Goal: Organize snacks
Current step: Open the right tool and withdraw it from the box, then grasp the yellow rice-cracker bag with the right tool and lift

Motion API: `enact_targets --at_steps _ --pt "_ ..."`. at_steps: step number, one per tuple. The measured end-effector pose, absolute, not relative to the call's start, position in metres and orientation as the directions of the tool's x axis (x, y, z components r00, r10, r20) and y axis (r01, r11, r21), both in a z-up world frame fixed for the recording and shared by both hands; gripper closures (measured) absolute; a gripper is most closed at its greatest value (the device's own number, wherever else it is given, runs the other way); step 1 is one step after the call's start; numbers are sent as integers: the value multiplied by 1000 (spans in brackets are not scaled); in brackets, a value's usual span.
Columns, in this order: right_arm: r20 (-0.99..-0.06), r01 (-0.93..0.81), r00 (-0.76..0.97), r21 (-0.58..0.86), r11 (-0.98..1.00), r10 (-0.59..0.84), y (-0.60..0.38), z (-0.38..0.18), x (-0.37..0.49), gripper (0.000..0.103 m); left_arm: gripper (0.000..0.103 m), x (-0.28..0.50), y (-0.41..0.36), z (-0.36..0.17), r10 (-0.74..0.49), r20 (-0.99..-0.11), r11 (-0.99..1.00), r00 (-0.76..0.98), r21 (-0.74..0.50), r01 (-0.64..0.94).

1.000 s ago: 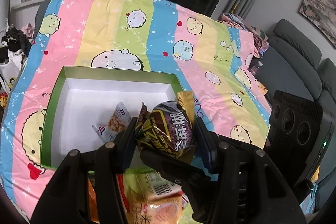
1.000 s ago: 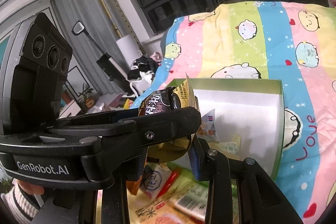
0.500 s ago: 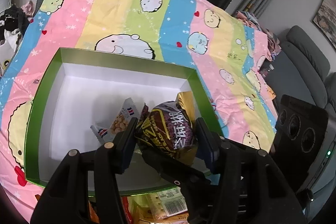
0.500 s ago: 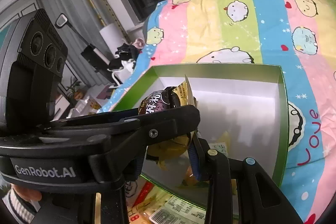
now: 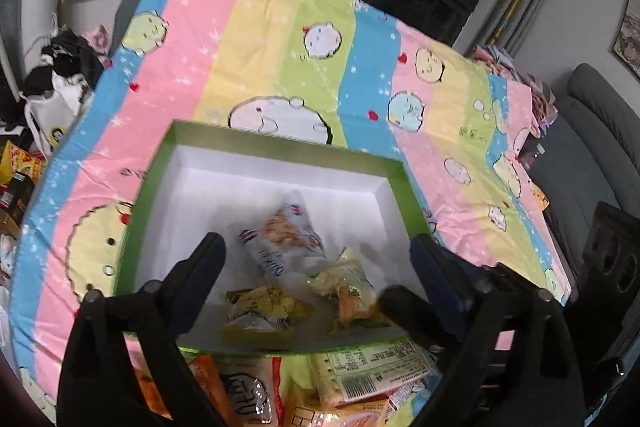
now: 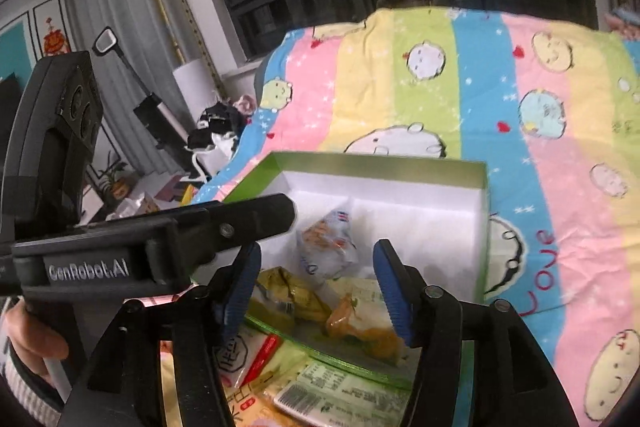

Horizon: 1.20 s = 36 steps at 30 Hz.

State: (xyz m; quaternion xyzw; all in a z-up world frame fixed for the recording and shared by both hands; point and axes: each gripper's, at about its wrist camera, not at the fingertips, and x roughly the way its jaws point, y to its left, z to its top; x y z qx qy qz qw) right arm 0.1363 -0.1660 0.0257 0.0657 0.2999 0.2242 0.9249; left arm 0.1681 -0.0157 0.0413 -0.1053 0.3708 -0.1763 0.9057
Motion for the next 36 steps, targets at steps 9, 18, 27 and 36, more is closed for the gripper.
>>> enact_targets --at_steps 9,18,27,36 --pt "-472 -321 798 194 927 375 -177 58 95 24 1 131 -1 68 -384 -585 919 714 -317 235" --pt "-459 -301 810 210 930 365 -184 70 64 21 1 97 11 75 -380 -571 917 727 -334 217" --pt "-521 -272 771 249 930 365 -196 50 44 21 1 70 33 48 -362 -625 919 691 -365 152" --pt "-625 -306 655 294 905 424 -192 -1 27 21 1 50 20 -3 -425 -703 902 570 -384 199"
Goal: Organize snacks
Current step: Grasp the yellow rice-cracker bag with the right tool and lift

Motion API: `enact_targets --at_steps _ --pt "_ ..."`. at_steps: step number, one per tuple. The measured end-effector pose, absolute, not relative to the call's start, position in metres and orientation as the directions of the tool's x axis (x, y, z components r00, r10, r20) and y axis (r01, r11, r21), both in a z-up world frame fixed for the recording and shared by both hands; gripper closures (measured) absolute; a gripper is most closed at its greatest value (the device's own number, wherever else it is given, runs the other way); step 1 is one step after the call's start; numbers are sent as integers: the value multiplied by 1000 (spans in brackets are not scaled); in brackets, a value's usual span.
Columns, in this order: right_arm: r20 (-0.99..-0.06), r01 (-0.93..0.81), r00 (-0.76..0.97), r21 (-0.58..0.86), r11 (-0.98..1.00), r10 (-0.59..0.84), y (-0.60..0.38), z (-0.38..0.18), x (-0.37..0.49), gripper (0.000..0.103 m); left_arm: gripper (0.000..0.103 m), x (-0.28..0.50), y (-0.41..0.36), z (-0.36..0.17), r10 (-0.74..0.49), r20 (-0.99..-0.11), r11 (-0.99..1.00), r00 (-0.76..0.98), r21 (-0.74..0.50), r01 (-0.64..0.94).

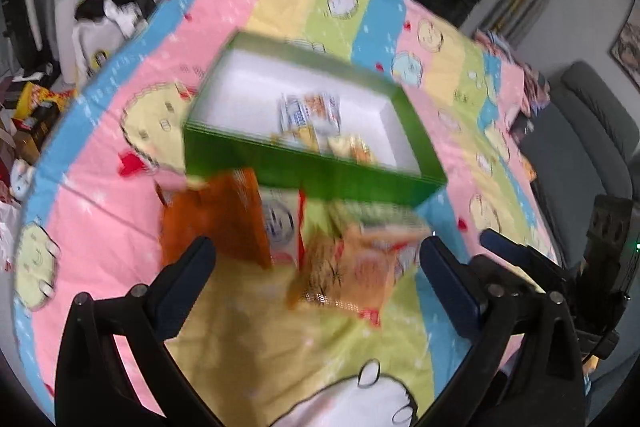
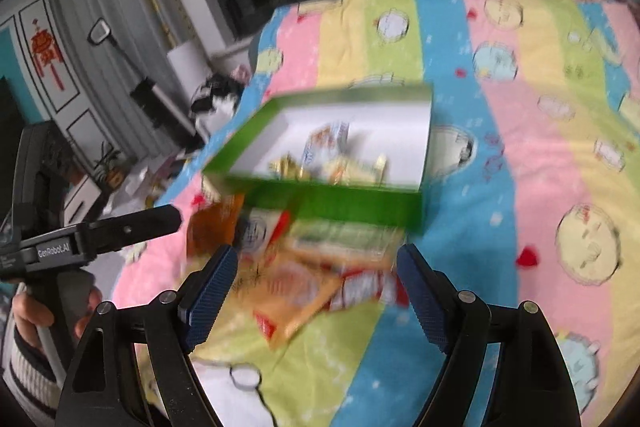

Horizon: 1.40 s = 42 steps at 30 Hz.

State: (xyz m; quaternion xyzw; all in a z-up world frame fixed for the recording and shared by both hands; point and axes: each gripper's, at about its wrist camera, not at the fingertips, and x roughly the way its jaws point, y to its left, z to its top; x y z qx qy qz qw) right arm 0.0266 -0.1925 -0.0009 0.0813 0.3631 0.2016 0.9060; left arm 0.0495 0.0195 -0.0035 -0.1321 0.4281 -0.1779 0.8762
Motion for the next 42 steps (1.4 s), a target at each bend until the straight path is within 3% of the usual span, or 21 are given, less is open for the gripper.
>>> enact_targets --at_steps 7,12,15,19,21,27,32,42 --pt "-704 -344 537 321 882 465 -171 -47 19 22 2 51 -6 -37 -450 -745 893 493 -386 233" --pt "-710 -373 502 337 864 494 -157 -58 23 30 18 58 -17 -49 -450 -760 893 469 -370 257" --pt "-708 -384 491 346 856 507 -150 -61 28 39 31 64 -19 -58 -447 -772 894 452 -370 254" --pt "-713 -390 479 350 852 512 -144 -64 35 44 34 68 -21 -63 -449 -775 893 444 -371 255" --pt "-717 -386 471 356 851 514 -144 -67 37 48 41 69 -21 -65 -443 -778 896 445 -367 250" --pt "-721 -401 466 344 849 513 -141 -71 37 69 52 68 -20 -63 -450 -773 893 447 -370 257" --pt "-709 -415 474 343 843 522 -140 -68 31 75 53 60 -24 -58 -442 -769 896 462 -346 279" --pt "-634 -438 522 374 817 571 -155 -32 17 76 53 43 -30 -17 -436 -705 898 559 -298 324"
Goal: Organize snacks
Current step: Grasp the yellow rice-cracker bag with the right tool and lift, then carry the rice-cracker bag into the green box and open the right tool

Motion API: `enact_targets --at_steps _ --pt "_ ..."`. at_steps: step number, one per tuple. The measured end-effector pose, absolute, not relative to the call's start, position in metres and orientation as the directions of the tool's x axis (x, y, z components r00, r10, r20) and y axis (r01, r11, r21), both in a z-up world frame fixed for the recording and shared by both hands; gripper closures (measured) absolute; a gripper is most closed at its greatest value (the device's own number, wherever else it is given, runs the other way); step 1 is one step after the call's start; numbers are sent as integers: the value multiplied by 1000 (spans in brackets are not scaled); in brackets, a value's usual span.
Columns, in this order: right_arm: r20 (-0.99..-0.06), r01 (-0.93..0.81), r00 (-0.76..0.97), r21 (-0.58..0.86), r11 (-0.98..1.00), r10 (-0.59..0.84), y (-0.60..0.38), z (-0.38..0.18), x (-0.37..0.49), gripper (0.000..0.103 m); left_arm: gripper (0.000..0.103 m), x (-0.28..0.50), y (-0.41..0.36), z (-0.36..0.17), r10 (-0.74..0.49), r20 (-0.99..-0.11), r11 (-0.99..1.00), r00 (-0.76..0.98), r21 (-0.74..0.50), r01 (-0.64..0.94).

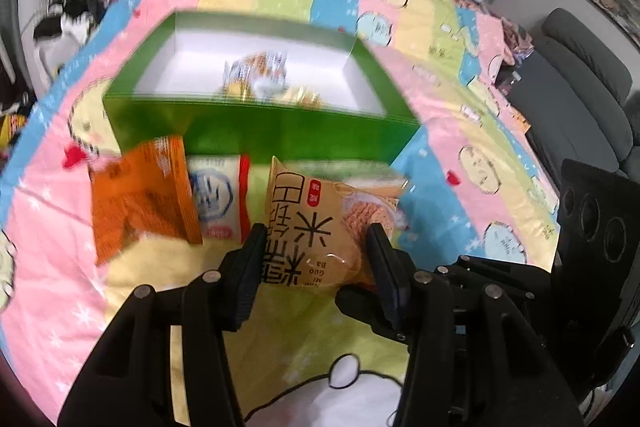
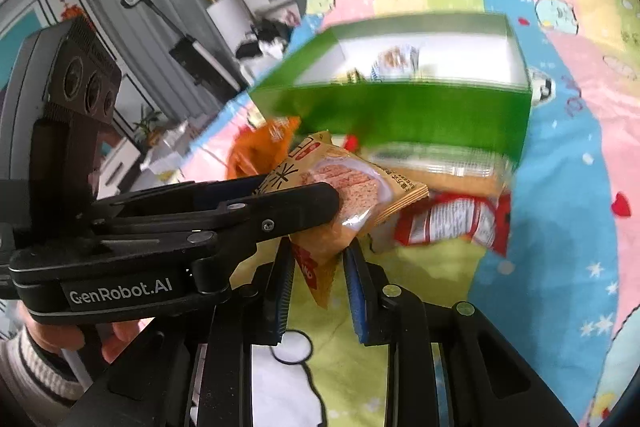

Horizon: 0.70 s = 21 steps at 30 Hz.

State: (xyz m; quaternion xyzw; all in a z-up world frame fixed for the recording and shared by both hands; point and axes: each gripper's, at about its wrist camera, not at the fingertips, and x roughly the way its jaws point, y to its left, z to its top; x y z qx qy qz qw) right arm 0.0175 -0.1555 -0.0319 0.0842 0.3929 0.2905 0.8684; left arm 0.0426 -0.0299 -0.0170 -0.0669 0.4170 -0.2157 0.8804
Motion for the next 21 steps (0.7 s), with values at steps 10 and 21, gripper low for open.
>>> enact_targets --at_steps 10,21 --pt "-544 -456 638 305 836 546 -160 19 61 76 53 91 -39 33 -433 -615 900 659 -260 350" --pt "-572 -439 641 273 856 512 -160 26 133 76 52 167 -39 28 -460 -627 888 629 -336 315"
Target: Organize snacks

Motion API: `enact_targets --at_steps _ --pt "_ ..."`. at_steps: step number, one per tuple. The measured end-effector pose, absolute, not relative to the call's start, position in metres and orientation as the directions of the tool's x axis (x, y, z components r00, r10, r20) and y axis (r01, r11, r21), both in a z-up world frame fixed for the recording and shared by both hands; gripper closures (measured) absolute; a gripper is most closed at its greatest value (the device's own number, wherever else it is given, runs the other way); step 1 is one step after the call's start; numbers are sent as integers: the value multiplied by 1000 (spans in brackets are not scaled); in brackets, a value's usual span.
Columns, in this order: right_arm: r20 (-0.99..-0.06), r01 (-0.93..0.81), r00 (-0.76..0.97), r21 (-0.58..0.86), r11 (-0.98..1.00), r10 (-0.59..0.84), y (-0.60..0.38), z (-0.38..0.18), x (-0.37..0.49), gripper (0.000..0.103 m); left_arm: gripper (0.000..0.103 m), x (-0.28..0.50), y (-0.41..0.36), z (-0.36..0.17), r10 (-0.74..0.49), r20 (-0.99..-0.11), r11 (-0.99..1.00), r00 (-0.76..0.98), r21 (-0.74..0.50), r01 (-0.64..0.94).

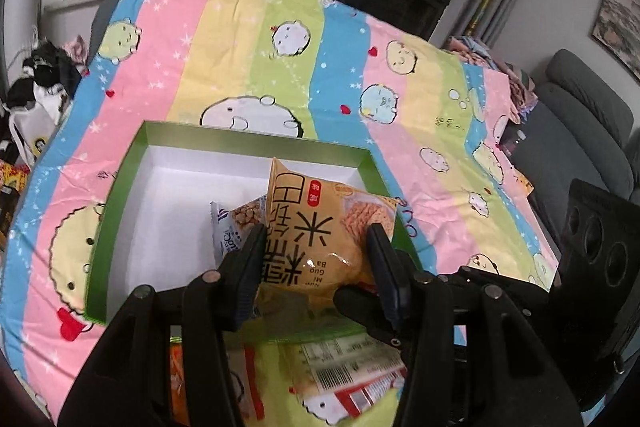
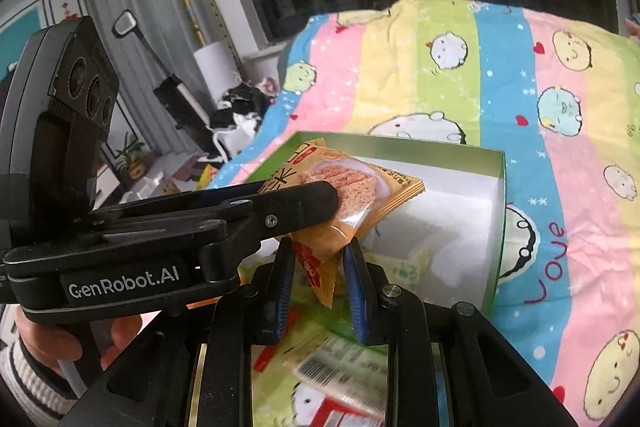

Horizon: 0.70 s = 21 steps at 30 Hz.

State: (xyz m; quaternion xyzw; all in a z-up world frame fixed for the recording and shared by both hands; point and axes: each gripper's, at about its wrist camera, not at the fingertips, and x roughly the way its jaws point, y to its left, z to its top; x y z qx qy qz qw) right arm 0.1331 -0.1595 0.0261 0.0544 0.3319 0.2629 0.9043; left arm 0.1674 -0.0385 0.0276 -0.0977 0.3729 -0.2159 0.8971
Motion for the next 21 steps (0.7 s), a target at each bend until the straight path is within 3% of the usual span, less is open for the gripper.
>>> enact_targets --at_steps 7,9,11,13,21 --pt "-630 -408 610 270 872 480 -159 6 155 76 47 186 -38 5 -442 -674 896 592 -364 254" --pt "-639 -393 616 257 883 461 -160 4 157 72 39 187 -37 2 -432 -685 901 586 -360 243" --pt "-639 -381 621 259 887 454 -163 4 155 57 29 186 -35 3 -427 -687 903 589 -357 238" --pt "-632 -370 633 260 892 447 -168 5 152 52 24 182 -30 7 -425 -677 904 601 -355 240" --pt "-594 -329 677 283 901 434 -203 18 120 49 13 152 16 36 -417 -622 901 663 -378 212"
